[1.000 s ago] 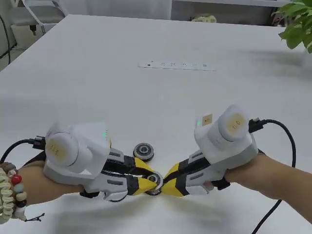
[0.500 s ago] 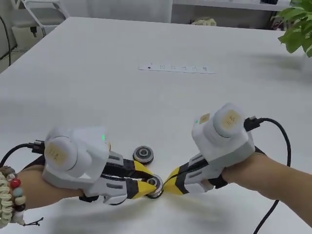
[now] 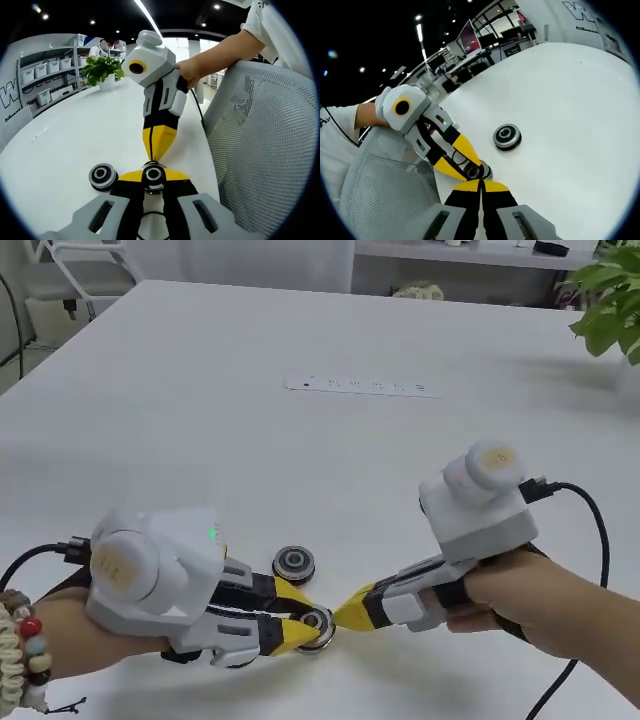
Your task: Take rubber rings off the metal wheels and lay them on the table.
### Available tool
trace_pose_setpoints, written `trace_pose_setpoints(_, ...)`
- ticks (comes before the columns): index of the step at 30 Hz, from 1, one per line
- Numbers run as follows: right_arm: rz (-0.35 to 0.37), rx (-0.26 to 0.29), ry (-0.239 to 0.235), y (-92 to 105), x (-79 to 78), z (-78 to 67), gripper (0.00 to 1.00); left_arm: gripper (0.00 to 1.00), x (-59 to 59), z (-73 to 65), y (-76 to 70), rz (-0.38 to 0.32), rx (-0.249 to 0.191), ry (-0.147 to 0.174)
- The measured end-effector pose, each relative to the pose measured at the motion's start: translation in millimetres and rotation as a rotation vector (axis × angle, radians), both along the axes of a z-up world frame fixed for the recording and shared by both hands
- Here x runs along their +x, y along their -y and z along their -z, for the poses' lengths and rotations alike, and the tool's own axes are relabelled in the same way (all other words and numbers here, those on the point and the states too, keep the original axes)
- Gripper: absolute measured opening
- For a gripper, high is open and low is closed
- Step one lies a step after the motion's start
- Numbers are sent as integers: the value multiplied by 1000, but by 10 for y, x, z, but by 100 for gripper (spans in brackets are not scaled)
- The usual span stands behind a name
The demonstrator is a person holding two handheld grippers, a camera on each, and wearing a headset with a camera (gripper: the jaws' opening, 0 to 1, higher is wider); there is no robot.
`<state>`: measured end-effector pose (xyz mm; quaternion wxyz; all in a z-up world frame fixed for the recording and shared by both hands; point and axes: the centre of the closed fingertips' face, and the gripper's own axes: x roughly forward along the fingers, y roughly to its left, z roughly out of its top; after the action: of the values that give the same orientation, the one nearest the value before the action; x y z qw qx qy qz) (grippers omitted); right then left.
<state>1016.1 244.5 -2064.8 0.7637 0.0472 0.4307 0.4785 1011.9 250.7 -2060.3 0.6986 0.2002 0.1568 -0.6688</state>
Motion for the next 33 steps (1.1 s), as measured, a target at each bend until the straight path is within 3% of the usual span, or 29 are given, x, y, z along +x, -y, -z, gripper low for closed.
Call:
trace_pose_setpoints(6, -5, 21, -6, -37, -31, -32, 0, 8, -6, -3, 0, 10, 2, 16)
trace_pose_setpoints(14, -19, 37, -8, -86, -69, -57, 0, 8, -7, 1, 16, 3, 0, 6)
trace_pose_setpoints(15, -19, 49, -6, -103, -71, -76, 0, 8, -6, 2, 17, 2, -1, 5)
trace_pose_setpoints(17, -1, 122, -1, -188, -41, -177, 0, 8, -11, 2, 22, 3, -1, 4)
trace_pose_setpoints(18, -44, 152, -13, -237, -101, -249, 0, 8, -8, 1, 23, 1, -1, 5)
trace_pose_setpoints(20, -43, 52, 52, -185, -45, -134, 0, 8, -6, 2, 25, 0, 1, 4)
trace_pose_setpoints(22, -28, 70, 14, -167, -48, -122, 0, 8, -5, 1, 26, -1, 0, 3)
trace_pose_setpoints(25, -13, 38, 28, -102, -7, -90, 0, 8, -3, 1, 27, -3, 0, 0)
trace_pose_setpoints(33, 8, 23, 16, -78, 3, -71, 0, 12, -28, -33, 37, 39, 24, 23)
